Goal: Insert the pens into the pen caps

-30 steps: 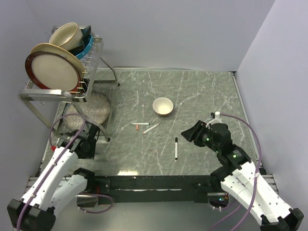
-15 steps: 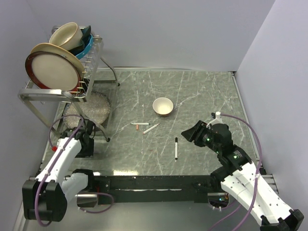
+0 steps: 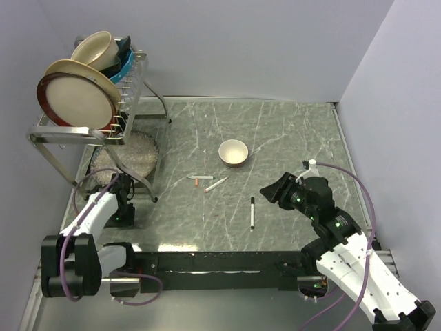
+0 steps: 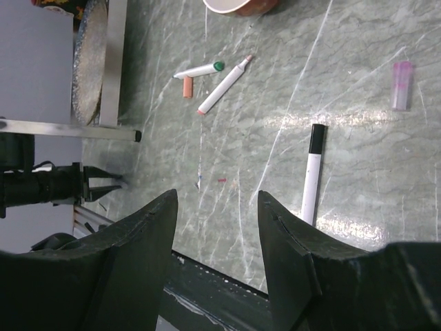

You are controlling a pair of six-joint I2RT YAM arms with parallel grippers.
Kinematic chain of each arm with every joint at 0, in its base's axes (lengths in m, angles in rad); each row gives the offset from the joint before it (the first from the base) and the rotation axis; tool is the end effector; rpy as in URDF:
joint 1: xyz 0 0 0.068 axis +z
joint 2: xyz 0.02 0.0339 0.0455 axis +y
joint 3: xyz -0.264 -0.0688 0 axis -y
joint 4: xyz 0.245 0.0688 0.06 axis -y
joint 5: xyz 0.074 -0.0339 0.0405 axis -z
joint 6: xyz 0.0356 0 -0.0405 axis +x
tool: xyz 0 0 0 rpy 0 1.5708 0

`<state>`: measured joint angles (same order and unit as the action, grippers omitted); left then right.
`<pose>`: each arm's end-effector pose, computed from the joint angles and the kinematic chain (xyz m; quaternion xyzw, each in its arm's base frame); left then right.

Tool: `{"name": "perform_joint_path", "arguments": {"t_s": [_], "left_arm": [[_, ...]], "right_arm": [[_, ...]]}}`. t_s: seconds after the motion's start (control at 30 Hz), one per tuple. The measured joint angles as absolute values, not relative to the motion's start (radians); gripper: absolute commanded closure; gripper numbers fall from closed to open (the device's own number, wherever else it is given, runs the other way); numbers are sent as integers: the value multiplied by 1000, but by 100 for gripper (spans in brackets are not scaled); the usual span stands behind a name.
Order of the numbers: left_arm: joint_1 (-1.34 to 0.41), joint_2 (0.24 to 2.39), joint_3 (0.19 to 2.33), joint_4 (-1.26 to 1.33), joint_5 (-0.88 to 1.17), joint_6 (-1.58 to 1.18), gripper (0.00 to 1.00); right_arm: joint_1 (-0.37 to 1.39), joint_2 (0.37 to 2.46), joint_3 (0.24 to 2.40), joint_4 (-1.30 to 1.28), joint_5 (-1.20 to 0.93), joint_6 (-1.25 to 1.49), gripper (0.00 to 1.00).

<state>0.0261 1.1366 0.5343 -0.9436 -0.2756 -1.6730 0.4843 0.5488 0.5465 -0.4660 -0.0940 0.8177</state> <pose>0.1472 0.0135 0.1554 -0.7449 0.6527 0.0843 0.1091 0.1202 0.0670 0.2613 0.1169 0.8432 0.3489 0.3919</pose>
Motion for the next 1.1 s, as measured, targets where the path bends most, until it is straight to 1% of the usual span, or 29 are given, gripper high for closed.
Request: {"name": "perform_joint_path", "arguments": {"t_s": [0.07, 0.1, 0.23, 0.33, 0.67, 0.9, 1.0, 1.1], "left_arm": [[31, 1158, 543, -953, -271, -1666, 97], [36, 1172, 553, -958, -265, -1660, 99], [46, 1213, 569, -961, -248, -1625, 99], [48, 1182, 555, -949, -245, -1612, 99], [47, 961, 483, -939, -235, -1641, 99], [46, 836, 532, -1016, -241, -1660, 99], [46, 810, 558, -1040, -236, -1635, 99], [46, 784, 561, -1037, -192, -1544, 99]], "right_arm": [[484, 549, 556, -470, -94, 817, 42], [484, 549, 558, -469, -94, 817, 42], [484, 549, 561, -471, -94, 818, 43], [484, 549, 562, -472, -96, 818, 43], [484, 512, 575, -501, -97, 819, 43], [484, 486, 578, -503, -97, 819, 42], [484, 487, 582, -511, -98, 818, 42], [484, 495, 607, -528, -100, 812, 41]]}}
